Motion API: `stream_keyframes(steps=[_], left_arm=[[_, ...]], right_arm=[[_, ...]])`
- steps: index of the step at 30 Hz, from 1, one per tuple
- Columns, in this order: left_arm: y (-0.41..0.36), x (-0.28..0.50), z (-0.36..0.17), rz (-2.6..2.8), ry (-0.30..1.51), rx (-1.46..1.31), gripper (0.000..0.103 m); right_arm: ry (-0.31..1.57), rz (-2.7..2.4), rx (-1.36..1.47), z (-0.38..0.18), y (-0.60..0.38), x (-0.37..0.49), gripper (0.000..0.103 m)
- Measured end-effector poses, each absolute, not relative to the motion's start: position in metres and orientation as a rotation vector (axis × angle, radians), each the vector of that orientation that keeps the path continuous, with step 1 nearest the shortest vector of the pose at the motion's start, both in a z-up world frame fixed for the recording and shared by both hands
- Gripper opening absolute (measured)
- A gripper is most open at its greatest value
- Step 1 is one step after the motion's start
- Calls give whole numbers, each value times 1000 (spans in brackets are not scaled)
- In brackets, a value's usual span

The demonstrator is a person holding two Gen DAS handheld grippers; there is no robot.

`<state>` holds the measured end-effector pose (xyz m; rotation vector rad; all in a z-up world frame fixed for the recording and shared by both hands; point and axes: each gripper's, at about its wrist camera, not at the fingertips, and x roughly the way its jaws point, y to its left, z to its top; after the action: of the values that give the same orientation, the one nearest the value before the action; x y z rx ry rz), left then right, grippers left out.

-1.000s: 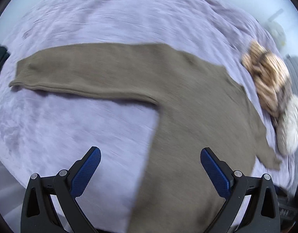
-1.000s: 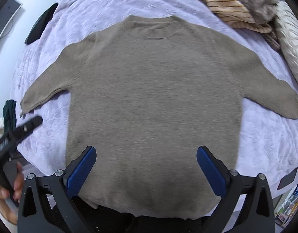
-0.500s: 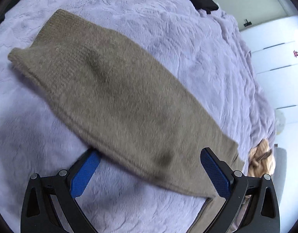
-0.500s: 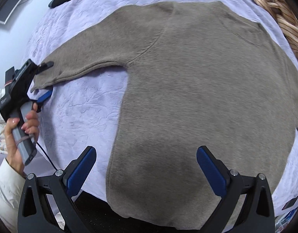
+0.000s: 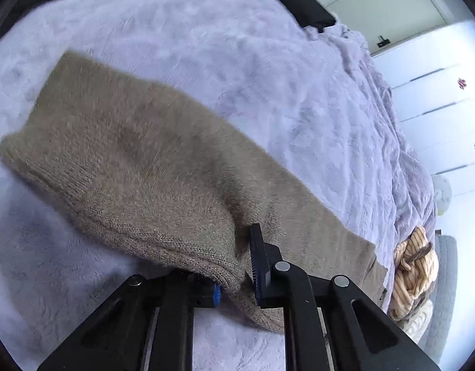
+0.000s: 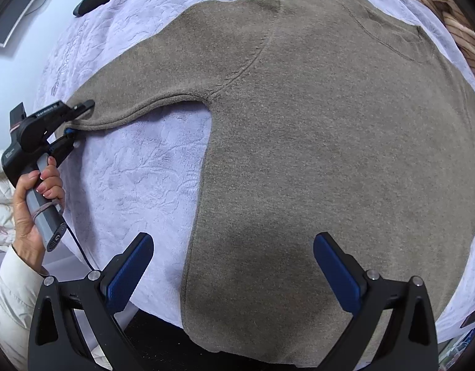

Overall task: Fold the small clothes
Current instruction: 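Grasp the brown sweater's sleeve cuff with the left gripper and lift it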

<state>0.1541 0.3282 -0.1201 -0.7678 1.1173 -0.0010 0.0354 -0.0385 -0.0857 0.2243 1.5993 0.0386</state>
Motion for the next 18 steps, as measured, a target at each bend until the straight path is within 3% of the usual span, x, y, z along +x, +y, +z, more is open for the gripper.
stream_keyframes(steps=[10, 18], left_arm=[[195, 145, -14, -278, 972, -511, 16], [18, 133, -5, -563, 1032, -384, 16]], right_arm=[[1550, 30, 276, -74, -93, 24, 101], [1493, -76, 332, -60, -180, -1, 101]])
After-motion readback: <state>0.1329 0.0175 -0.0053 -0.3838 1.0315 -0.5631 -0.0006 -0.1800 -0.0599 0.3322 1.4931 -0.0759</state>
